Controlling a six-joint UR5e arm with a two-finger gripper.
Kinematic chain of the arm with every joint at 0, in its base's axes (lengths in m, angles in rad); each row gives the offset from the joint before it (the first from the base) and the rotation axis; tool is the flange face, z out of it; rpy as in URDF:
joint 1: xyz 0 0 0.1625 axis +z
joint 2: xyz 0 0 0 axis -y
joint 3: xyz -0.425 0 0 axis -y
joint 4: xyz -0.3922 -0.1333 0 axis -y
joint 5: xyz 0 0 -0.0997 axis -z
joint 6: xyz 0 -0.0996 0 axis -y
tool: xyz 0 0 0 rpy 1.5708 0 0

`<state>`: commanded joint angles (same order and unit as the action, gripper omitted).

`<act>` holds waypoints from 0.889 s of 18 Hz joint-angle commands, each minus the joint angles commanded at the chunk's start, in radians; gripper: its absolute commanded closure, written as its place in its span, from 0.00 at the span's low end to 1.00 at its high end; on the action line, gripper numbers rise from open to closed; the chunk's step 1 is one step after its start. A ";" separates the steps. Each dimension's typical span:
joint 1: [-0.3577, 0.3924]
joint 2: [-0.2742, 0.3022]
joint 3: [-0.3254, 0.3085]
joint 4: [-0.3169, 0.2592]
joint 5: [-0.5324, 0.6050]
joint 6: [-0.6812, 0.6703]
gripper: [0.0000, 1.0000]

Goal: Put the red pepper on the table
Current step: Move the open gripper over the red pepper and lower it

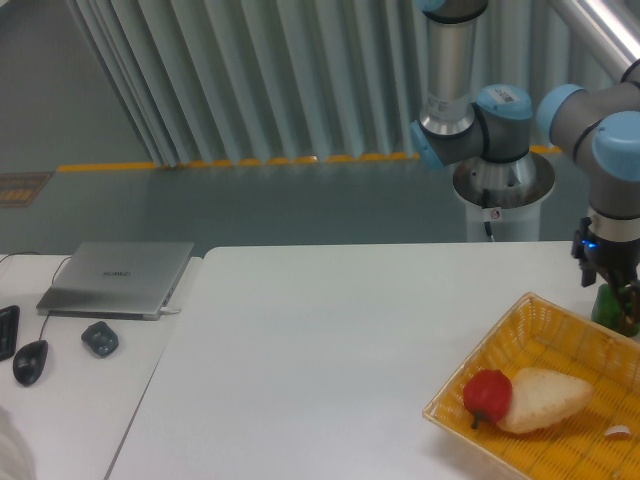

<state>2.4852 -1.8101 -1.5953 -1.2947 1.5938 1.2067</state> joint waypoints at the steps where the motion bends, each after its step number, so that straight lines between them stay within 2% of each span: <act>1: -0.018 -0.005 0.002 0.000 -0.005 -0.068 0.00; 4: -0.061 -0.024 0.009 0.047 -0.032 -0.258 0.00; 8: -0.110 -0.081 0.026 0.164 -0.071 -0.468 0.00; 9: -0.121 -0.092 0.035 0.178 -0.071 -0.502 0.00; 12: -0.140 -0.123 0.058 0.192 -0.071 -0.547 0.00; 16: -0.160 -0.132 0.057 0.195 -0.086 -0.561 0.00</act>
<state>2.3256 -1.9420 -1.5386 -1.0999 1.5080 0.6458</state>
